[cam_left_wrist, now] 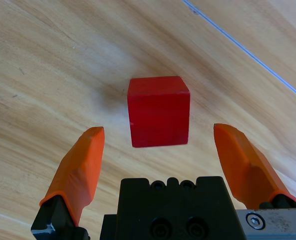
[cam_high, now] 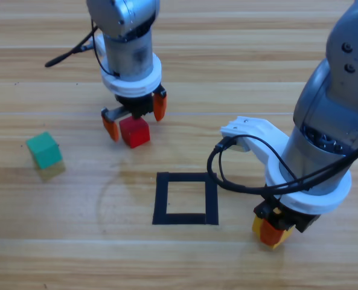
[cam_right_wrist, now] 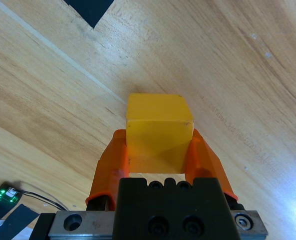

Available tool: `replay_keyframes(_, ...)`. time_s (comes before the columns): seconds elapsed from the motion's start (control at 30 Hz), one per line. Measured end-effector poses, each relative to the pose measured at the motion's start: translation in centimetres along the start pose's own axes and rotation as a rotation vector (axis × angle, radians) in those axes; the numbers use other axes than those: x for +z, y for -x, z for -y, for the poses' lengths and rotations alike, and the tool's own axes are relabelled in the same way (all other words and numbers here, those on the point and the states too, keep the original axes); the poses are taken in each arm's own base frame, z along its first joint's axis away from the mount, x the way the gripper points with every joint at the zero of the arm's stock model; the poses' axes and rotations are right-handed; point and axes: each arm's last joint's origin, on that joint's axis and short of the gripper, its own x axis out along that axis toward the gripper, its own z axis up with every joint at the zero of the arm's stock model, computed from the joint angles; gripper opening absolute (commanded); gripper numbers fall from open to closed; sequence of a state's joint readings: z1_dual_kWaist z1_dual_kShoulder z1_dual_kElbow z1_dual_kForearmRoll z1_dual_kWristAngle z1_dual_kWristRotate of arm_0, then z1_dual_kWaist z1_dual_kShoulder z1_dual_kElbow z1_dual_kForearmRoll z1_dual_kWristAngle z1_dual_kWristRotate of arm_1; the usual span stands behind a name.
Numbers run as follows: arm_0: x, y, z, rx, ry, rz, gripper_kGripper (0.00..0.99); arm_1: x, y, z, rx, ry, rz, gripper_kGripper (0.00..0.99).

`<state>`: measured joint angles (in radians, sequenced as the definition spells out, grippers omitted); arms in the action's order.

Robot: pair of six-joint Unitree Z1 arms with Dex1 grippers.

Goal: Stack the blocks in the rectangular block: red at the bottom, yellow in the middle, green on top

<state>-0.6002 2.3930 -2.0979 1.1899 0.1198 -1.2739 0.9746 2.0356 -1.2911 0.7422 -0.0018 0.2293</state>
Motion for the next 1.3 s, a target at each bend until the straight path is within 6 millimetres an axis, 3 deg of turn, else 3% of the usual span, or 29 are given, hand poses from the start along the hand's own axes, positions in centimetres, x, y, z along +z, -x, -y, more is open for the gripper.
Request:
replay_keyframes(0.17, -0.1, -1.3, 0.2, 0.024, -0.003, -0.007, 0.9, -0.1, 0.0, 0.0, -0.001, 0.0, -0.003, 0.0)
replay_keyframes(0.37, 0.1, -2.4, 0.9, 0.027, -0.012, -0.008, 0.761, -0.3, -0.2, 0.1, -0.003, 0.0, -0.012, 0.0)
replay_keyframes(0.5, 0.4, -2.7, 0.9, 0.031, -0.029, -0.01, 0.618, -0.6, -0.2, 0.1, -0.004, 0.004, -0.017, 0.0)
replay_keyframes(0.57, 0.7, -2.8, 0.8, 0.03, -0.027, -0.01, 0.517, -0.7, -0.3, 0.2, -0.004, 0.007, -0.019, 0.0)
replay_keyframes(0.73, 1.4, -2.9, 0.6, 0.028, -0.064, -0.014, 0.106, -1.0, -0.5, 0.2, -0.006, 0.01, -0.025, 0.0)
replay_keyframes(0.9, 2.4, -2.8, 0.5, 0.0, -0.228, -0.052, 0.064, -1.1, 0.0, 0.3, 0.0, 0.01, -0.002, 0.0)
replay_keyframes(1.07, 2.9, -2.0, 0.9, -0.074, -0.428, -0.089, 0.035, -1.8, 2.7, 0.4, 0.016, 0.009, 0.071, 0.0)
replay_keyframes(1.2, 1.1, -2.4, 0.6, -0.043, -0.537, -0.113, 0.035, -2.0, 2.6, 0.5, 0.015, 0.009, 0.065, 0.0)
replay_keyframes(1.3, -2.4, -1.0, 0.7, -0.036, -0.631, -0.106, 0.035, -2.1, 2.6, 0.5, 0.014, 0.009, 0.063, 0.0)
